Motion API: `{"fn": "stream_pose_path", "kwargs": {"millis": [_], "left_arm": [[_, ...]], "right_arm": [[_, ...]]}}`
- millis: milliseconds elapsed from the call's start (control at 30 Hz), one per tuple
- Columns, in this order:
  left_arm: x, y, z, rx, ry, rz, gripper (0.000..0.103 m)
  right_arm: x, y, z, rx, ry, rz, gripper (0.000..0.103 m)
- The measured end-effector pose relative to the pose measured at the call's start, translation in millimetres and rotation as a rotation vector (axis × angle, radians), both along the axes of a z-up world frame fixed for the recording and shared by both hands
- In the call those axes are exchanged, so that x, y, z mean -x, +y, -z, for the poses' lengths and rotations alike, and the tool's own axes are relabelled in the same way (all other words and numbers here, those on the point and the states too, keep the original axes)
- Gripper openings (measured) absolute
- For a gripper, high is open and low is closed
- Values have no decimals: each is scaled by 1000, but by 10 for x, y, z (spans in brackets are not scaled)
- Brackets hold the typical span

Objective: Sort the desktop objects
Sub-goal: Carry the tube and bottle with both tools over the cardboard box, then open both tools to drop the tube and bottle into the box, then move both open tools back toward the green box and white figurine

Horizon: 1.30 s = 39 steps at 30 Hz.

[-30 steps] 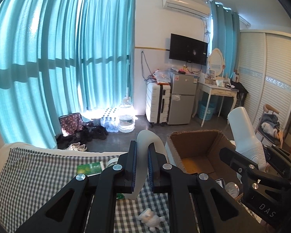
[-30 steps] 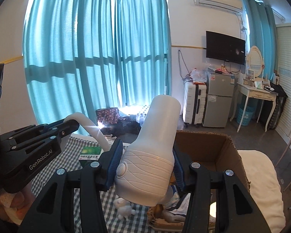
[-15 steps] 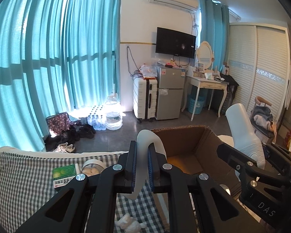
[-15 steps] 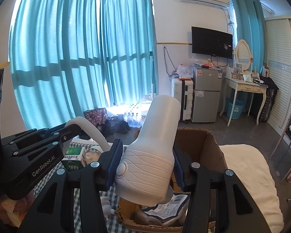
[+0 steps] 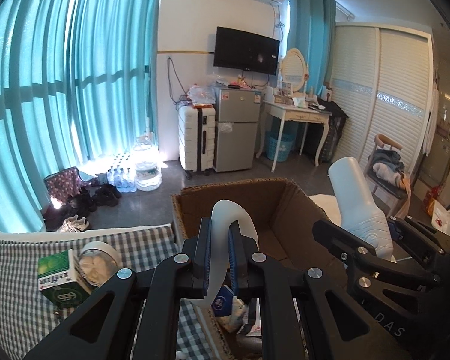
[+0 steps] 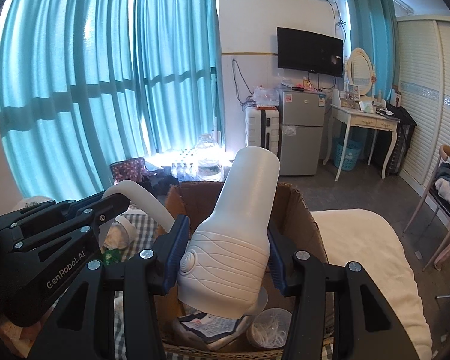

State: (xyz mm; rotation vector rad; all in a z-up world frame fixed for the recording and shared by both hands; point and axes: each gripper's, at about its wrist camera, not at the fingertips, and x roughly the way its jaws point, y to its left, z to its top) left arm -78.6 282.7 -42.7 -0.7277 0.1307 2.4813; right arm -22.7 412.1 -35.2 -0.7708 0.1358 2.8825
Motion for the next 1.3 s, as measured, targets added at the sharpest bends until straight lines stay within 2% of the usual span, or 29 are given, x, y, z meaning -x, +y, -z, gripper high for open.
{"fn": "stream_pose_path", "kwargs": {"millis": [233, 433, 533, 600, 667, 767, 800, 833, 900, 1133, 1300], "left_arm": [[142, 165, 290, 27, -77, 17, 10], [279, 280, 578, 81, -152, 35, 11], [317, 322, 674, 98, -184, 48, 14], [354, 344, 717, 127, -190, 32, 20], [391, 326, 750, 122, -214, 29, 21], [409, 280, 749, 86, -237, 45, 30], [401, 268, 735, 87, -230, 37, 36], [389, 244, 706, 84, -221, 31, 37], [381, 190, 655, 65, -215, 36, 43], [346, -71, 395, 29, -151, -3, 64], [324, -430, 270, 37, -78, -96, 88]], "right_arm": [[128, 152, 266, 24, -77, 20, 48], [255, 229, 546, 39, -158, 30, 49], [316, 264, 658, 46, -203, 34, 49], [335, 273, 718, 50, -226, 40, 49], [354, 290, 771, 50, -254, 54, 49], [340, 305, 783, 58, -258, 64, 51], [321, 306, 769, 58, -251, 70, 59], [289, 312, 742, 49, -238, 89, 65], [250, 326, 662, 44, -206, 104, 71], [172, 222, 397, 39, -134, 113, 75], [135, 56, 234, 47, -93, 99, 84]]}}
